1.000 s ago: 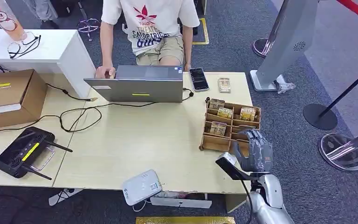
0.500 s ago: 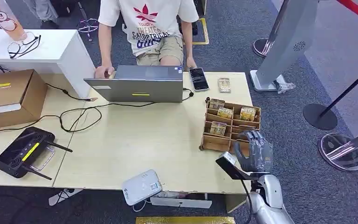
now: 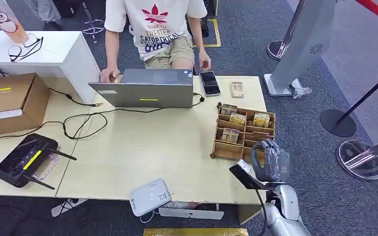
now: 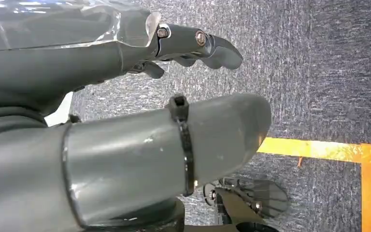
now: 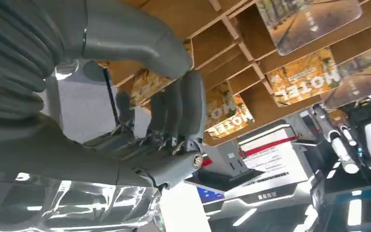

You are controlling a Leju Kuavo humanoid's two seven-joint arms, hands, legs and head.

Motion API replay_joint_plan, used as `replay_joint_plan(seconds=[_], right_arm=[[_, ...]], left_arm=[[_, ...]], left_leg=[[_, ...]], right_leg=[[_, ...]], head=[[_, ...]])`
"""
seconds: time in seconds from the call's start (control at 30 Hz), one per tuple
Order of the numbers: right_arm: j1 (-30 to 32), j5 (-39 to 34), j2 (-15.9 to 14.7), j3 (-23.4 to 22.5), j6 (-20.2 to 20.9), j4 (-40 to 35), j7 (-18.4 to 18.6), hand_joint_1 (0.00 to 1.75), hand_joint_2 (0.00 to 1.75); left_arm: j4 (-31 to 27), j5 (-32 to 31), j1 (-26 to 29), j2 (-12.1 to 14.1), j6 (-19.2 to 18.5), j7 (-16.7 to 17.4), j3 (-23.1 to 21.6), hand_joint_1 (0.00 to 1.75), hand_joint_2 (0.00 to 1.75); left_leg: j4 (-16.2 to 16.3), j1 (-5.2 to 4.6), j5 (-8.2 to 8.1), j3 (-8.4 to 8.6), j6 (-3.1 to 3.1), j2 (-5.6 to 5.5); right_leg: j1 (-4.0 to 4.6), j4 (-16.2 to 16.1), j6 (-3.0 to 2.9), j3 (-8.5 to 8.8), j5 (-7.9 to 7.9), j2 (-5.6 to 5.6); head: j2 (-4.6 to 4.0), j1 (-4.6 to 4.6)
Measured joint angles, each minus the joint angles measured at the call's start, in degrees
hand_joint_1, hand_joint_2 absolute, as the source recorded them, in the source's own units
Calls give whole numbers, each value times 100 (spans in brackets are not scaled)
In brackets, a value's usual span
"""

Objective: Pass the card to the sensor for recognition and then transmit it.

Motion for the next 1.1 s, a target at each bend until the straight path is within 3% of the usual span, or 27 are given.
replay_joint_plan(seconds=[0.37, 1.1], right_arm=[[53, -2, -57, -48, 33, -85, 13, 154, 175], [-6, -105, -125, -72, 48, -212, -162, 152, 175]], left_arm=[[0, -11, -2, 0, 35, -17, 0, 0, 0], [0, -96, -5, 4, -2, -44, 0, 0, 0]], left_leg=[[0, 0, 0, 1, 0, 0], [0, 0, 0, 0, 0, 0]], right_leg=[[0, 0, 0, 0, 0, 0], [0, 0, 0, 1, 0, 1]], head=[[0, -2], [0, 0]])
